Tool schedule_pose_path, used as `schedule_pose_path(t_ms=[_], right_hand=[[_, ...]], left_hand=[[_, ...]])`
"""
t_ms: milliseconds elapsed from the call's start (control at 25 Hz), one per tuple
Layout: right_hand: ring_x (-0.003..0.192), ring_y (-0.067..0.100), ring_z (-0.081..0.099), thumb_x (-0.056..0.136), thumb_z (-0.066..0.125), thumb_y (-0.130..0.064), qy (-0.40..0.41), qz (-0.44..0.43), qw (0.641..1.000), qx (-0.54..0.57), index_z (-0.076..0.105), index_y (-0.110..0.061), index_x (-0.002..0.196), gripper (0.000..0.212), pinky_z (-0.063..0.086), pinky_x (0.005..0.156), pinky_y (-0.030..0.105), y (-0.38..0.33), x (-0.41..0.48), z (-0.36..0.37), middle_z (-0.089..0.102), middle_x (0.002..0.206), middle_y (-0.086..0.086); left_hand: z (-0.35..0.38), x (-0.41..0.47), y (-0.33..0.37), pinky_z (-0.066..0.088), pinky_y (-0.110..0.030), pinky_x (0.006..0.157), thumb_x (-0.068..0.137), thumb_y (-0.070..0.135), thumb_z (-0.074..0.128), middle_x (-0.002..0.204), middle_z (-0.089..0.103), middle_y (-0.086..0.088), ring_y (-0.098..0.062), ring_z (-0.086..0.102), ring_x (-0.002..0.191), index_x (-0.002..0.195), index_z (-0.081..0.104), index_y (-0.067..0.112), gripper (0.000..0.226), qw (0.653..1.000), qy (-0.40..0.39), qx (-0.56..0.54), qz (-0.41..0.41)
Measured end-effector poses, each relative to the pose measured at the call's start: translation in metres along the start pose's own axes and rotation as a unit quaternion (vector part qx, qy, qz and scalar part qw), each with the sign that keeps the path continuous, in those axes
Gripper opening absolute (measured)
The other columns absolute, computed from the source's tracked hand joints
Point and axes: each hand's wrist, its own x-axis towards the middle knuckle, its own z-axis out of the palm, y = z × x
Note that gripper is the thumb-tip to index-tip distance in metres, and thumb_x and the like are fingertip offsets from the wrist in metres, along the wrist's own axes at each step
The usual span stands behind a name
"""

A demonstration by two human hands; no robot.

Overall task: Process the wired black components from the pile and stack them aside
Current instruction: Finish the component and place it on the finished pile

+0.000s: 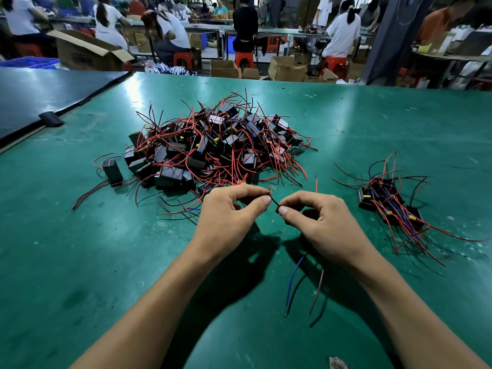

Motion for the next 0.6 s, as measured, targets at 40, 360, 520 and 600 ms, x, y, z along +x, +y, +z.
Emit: schedule_pose_path(t_ms=[40,360,520,600], right_hand=[[0.056,0.004,0.051,0.089,0.072,-0.02,0.001,0.0,1.0,0.002,0.072,-0.031,0.077,0.016,0.039,0.056,0.021,0.0,0.0,-0.001,0.067,0.072,-0.018],[0.052,0.002,0.046,0.089,0.073,-0.022,0.004,-0.013,1.0,-0.005,0.073,-0.029,0.079,0.013,0.037,0.053,0.02,-0.004,-0.002,-0.002,0.068,0.07,-0.018],[0.046,0.002,0.043,0.087,0.076,-0.026,0.067,-0.07,0.995,-0.019,0.076,-0.024,0.09,0.004,0.029,0.048,0.009,-0.009,-0.004,0.003,0.06,0.063,-0.03],[0.047,0.003,0.044,0.086,0.077,-0.026,0.088,-0.095,0.991,-0.026,0.076,-0.021,0.089,0.006,0.028,0.049,0.009,-0.011,-0.004,0.006,0.056,0.06,-0.033]], left_hand=[[0.0,0.0,0.0,0.055,-0.039,0.058,0.085,0.021,0.074,0.076,0.073,0.006,-0.012,0.054,0.055,0.089,0.078,0.023,0.006,1.0,0.0,0.0,0.001],[-0.001,-0.001,0.001,0.05,-0.03,0.07,0.084,0.023,0.075,0.077,0.072,0.01,-0.001,0.059,0.069,0.086,0.078,0.022,0.004,0.997,0.02,0.052,0.045],[0.0,-0.003,0.001,0.044,-0.024,0.075,0.084,0.018,0.075,0.079,0.071,0.009,-0.009,0.057,0.082,0.087,0.078,0.018,0.004,0.981,0.04,0.125,0.139],[0.001,-0.004,0.0,0.045,-0.03,0.075,0.083,0.018,0.075,0.077,0.071,0.006,-0.015,0.056,0.078,0.088,0.078,0.015,0.007,0.964,0.029,0.174,0.197]])
